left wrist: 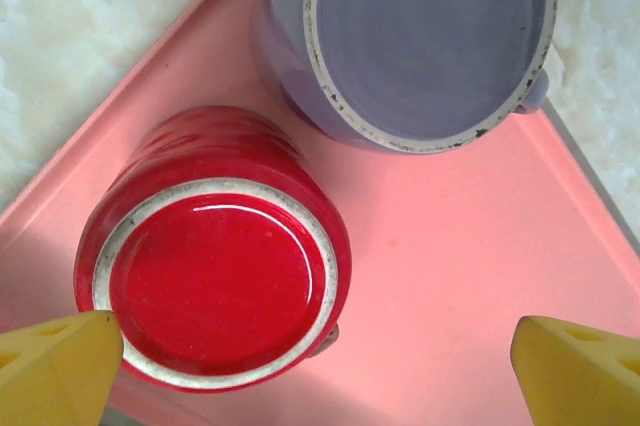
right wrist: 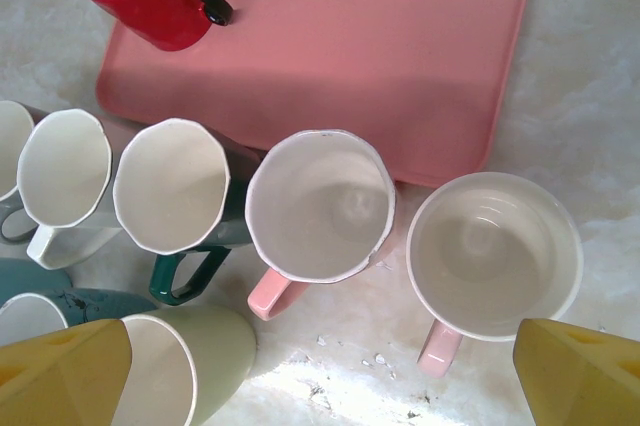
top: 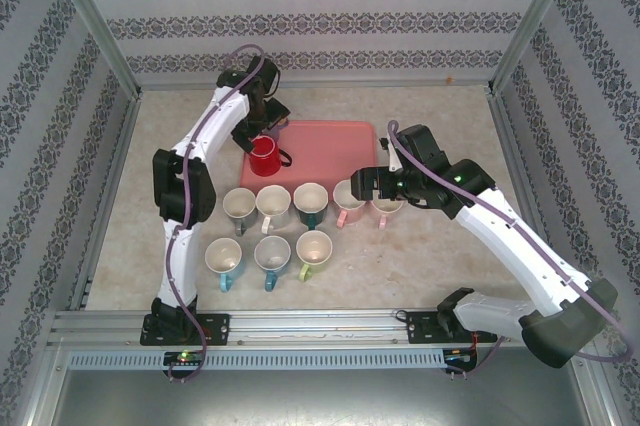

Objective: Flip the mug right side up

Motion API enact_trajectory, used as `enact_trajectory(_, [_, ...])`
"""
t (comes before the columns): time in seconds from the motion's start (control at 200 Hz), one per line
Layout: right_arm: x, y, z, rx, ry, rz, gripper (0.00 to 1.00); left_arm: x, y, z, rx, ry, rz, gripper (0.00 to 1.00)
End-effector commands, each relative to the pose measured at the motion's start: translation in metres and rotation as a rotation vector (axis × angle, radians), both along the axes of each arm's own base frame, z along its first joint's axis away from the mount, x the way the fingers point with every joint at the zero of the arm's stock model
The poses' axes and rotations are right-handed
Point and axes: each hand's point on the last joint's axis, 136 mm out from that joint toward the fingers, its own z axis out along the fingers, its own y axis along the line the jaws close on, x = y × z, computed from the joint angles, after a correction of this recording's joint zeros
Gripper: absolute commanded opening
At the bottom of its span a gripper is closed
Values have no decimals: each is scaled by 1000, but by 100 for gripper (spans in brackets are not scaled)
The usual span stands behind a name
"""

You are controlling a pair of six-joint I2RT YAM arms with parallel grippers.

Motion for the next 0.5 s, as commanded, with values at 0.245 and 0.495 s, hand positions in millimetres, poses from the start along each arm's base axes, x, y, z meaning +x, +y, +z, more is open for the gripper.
enact_trajectory(0.245, [5,0,-11,-15,10,-2,98,-30,1,-11,-10,97,67,100])
enact_trajectory(0.495, [6,1,-14,-21,17,3,98,-29,2,-26,-5,113,71,100])
